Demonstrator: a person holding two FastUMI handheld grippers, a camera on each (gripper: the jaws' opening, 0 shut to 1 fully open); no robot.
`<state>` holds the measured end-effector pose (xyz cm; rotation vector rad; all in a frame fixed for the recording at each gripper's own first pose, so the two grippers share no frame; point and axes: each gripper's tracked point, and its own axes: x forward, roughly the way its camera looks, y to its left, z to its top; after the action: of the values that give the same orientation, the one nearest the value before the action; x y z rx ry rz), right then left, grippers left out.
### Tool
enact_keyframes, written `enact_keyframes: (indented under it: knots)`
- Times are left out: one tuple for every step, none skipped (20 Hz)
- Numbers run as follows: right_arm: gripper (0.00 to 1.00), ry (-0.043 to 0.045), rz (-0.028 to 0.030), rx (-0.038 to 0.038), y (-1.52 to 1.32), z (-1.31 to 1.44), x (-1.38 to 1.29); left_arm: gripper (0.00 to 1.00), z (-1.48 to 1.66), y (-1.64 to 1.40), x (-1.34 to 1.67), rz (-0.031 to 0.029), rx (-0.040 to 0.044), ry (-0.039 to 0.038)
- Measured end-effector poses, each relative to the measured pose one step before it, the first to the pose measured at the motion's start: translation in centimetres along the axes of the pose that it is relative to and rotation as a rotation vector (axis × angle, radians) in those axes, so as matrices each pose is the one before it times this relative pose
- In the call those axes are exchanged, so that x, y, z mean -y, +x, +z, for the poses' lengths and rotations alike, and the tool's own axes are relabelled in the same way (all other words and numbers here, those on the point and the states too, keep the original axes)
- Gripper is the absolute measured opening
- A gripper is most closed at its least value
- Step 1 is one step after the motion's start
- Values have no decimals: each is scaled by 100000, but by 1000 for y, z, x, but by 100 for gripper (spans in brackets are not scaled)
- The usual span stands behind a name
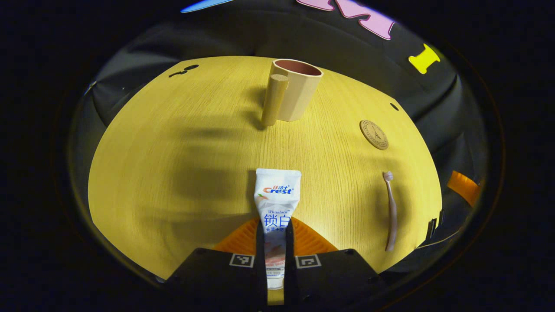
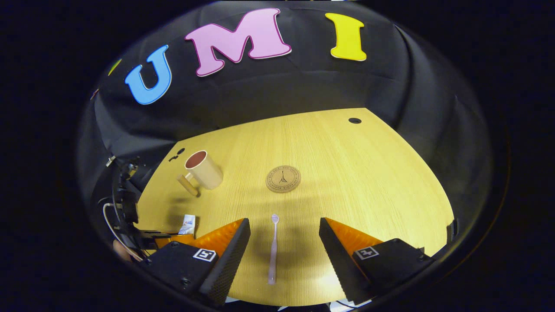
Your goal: Put the toothbrush and toothpaste on the desktop into the cup, then pick up the cup and place it on the coaster on the desktop.
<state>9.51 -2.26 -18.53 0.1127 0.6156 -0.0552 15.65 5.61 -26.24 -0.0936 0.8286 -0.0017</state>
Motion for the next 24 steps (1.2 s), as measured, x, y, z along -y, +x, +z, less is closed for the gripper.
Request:
enact_keyframes:
  knots:
    - [99,-335,-672,-1525,302,-530,-291,20,-148,-710,-205,-1253,1052,796]
    - [99,-231,-704,-1650,188,-575,-303,20,39,-583,-166,-823,899,710]
    - [99,-65,-824,-1557,311,-527,-269,20,96,-727,-192,-1174,1317,527]
    - [99,-15,-944,-2022,479,-723,-275,20,119,-710,-120,-1261,1317,178]
    - [99,-206,-1147,-2837,513,-908,-187,20,101,-904,-119,-1265,1620,377]
    - [99,-102,-2068,-2928,380,-813,41,20,159,-841,-122,-892,1405,640]
    - [99,9,-1100,-2328,501,-670,-161,20,-28,-662,-69,-843,1036,1001]
    - [99,-78,-1030,-1945,424,-557,-225,20,23,-607,56,-1161,692,1144]
    - [99,-211,-1207,-1551,514,-516,-116,20,-45,-519,78,-1276,618,1191]
    - [99,-259,-1166,-1582,445,-475,-115,20,-50,-519,-49,-883,554,938]
    - [99,9,-1035,-1865,428,-550,-170,20,-133,-383,-68,-742,518,640]
    - [99,-55,-869,-1927,396,-606,-194,20,-140,-293,14,-589,333,277]
    - [99,-1128,-1268,-2158,443,-600,-105,20,-257,-187,-102,-584,174,-51]
    - [99,-2761,-1979,-1951,308,-497,146,20,-162,-169,-62,-616,102,-134]
    - [99,-3166,-2554,-957,251,-299,197,20,-343,-62,-182,-484,-166,269]
    - [99,-2346,-1221,-659,312,-189,-129,20,-274,-92,-247,-30,-216,1026]
    - [99,-1773,-733,-1071,333,-180,-118,20,-335,-106,-214,-143,-154,641]
    - [98,-1019,-994,-1121,344,-184,34,20,-259,-259,-110,-404,-42,-62]
    - [98,102,-509,-1275,317,-126,-95,20,-218,-173,-87,-468,-284,-422]
    - [95,1285,944,-1942,176,-282,-314,20,-114,-235,-208,-343,-77,-608]
    - [93,4032,2033,-542,91,145,-612,20,-40,-108,-120,-320,208,-481]
    - [96,4360,1127,-2419,179,-308,-178,20,34,7,-51,-5,246,-46]
    - [78,2831,-928,361,150,321,219,20,-87,-10,-123,356,199,806]
    - [62,648,-418,-1406,118,106,99,20,19,-53,-123,574,19,1014]
